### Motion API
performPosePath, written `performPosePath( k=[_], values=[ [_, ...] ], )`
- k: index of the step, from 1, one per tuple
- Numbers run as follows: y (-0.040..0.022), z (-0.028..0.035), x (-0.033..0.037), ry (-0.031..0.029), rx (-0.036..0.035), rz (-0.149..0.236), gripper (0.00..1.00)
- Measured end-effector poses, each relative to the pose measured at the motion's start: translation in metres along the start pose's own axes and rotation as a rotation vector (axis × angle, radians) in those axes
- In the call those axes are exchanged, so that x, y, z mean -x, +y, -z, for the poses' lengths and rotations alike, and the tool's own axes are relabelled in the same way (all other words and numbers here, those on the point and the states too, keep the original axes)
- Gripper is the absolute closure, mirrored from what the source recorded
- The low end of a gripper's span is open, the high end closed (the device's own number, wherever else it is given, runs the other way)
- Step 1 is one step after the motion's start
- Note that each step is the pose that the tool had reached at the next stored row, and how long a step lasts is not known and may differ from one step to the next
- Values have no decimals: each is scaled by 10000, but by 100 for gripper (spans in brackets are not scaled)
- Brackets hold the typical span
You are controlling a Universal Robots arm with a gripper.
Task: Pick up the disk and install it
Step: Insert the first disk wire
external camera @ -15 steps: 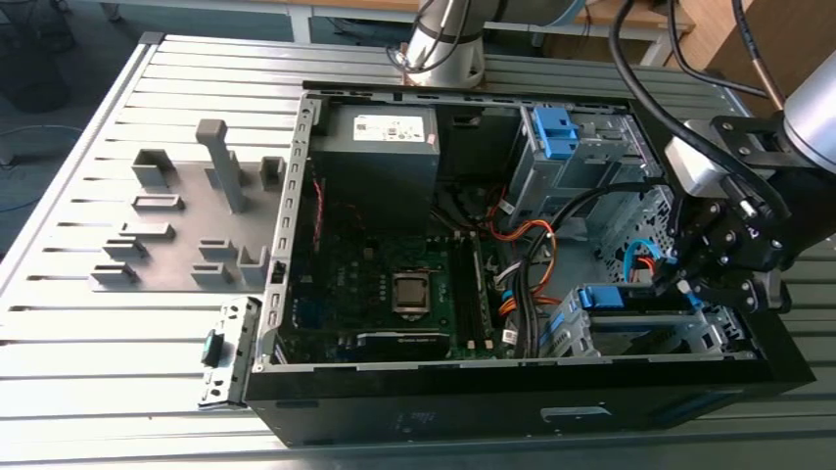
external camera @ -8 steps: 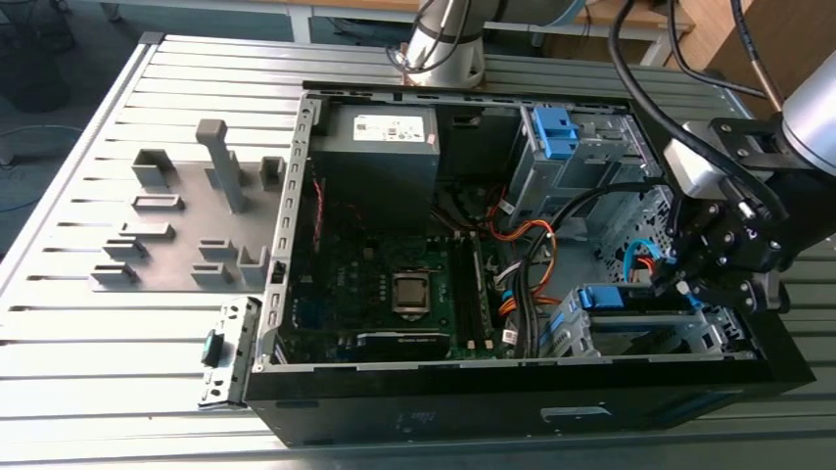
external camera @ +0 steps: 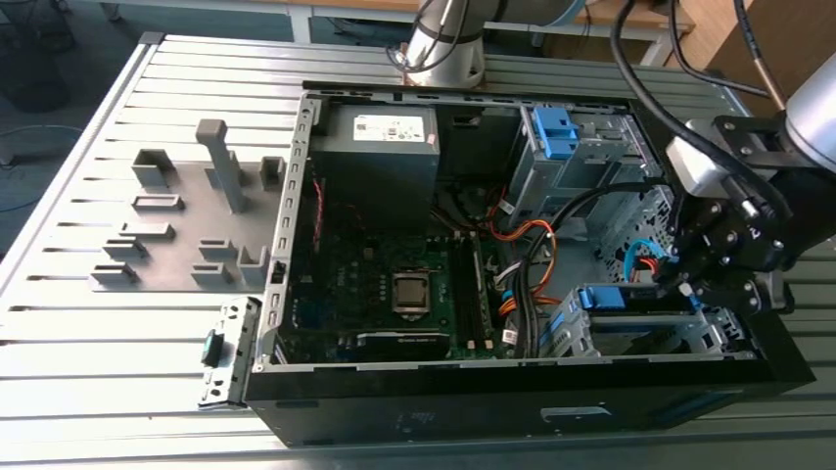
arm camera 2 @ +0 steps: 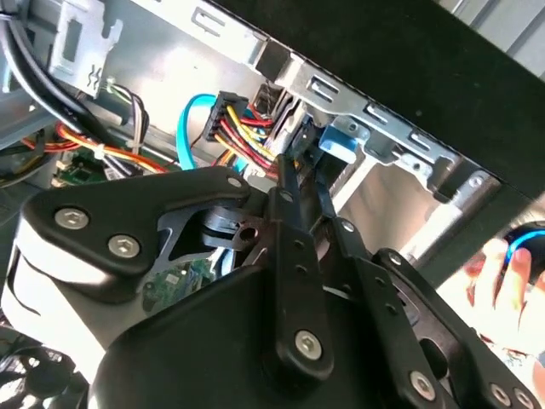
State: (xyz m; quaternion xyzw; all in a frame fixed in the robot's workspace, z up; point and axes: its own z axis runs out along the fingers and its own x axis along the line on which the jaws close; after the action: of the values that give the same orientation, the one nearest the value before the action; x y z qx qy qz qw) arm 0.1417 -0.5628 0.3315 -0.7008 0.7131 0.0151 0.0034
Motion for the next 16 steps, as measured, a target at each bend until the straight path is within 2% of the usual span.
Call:
performPosePath(
  k=[3, 5, 9, 11, 13, 15, 16],
  values=[
    [2, 115, 4, -15, 0, 0, 77],
    [3, 169, 10, -19, 0, 1, 77],
    [-4, 176, 11, -86, 17, 3, 89],
    [-20, 175, 11, -125, 64, 0, 89],
    [-52, 175, 11, -132, 125, -2, 89],
    [-64, 186, 12, -129, 140, -2, 89],
    [-64, 214, 12, -133, 141, -2, 89]
  ],
)
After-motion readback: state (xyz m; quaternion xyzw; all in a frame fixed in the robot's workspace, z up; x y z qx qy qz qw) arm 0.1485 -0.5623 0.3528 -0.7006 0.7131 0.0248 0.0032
